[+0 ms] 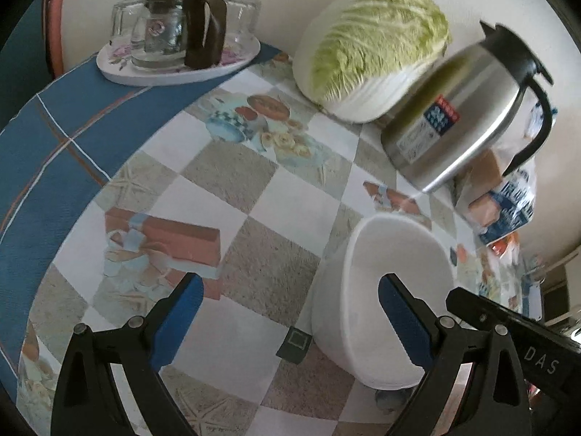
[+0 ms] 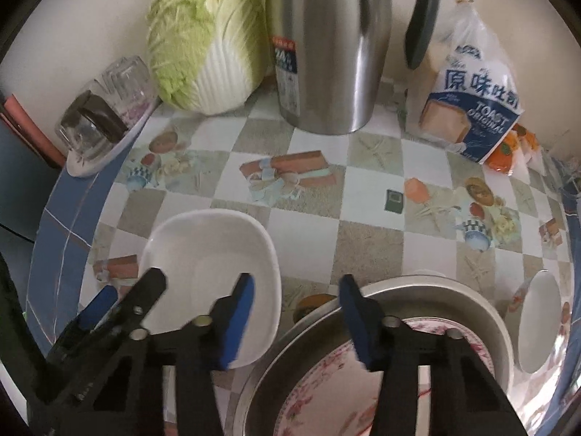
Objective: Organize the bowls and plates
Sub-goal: 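Close both tools together on the rim of the white square bowl, then lift the white square bowl with both tools and carry it over the tray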
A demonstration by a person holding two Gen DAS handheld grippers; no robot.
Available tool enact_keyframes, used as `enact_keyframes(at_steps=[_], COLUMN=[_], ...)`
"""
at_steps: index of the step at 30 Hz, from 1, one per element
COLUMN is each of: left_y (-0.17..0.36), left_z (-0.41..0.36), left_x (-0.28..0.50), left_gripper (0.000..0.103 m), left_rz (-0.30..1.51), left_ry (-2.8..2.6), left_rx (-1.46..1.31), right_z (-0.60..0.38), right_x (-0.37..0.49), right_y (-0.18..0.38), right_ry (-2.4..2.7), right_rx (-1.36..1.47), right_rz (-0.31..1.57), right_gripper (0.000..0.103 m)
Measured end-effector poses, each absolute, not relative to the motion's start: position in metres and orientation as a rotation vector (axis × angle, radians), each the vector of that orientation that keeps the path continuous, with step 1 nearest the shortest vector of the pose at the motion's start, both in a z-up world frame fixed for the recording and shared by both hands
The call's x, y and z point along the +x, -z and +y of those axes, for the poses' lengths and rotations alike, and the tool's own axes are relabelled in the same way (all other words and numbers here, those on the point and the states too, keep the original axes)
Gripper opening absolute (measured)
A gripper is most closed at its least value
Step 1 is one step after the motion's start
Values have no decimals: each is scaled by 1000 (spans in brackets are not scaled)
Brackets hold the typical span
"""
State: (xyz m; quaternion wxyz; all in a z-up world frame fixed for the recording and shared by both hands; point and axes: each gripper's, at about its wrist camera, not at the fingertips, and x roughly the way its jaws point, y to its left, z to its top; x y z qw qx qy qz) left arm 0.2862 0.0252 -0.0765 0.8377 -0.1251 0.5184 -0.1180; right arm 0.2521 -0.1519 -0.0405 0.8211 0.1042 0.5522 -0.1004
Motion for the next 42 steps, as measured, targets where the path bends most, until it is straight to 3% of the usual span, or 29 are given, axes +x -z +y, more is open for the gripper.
enact_keyframes(at_steps=[2, 4, 5, 9, 18, 32, 42], left_y=[80, 83, 84, 85, 89, 97, 96], left_z=[24, 24, 23, 20, 7, 22, 28], left_x=[287, 287, 287, 287, 286, 291, 292], left_gripper=[94, 77, 64, 53, 27, 17, 15], left_rz=[1109, 1119, 1123, 1122, 1139, 1176, 1184], left_ry=[243, 245, 243, 262, 329, 287, 281], left_rx=[-266, -267, -262, -246, -254, -300, -327], right_z=[-150, -149, -148, -144, -137, -117, -113], right_x=[254, 255, 256, 259, 263, 268, 271], right_y=[45, 47, 48, 53, 63, 65, 71], right_ry=[208, 205, 203, 187, 184, 113, 122], right_rx=[216, 210, 209, 197, 176, 155, 155], right_rz=[1184, 1187, 1190, 1210, 1246, 1264, 1282], right_gripper=[36, 30, 27, 17, 9, 9, 9])
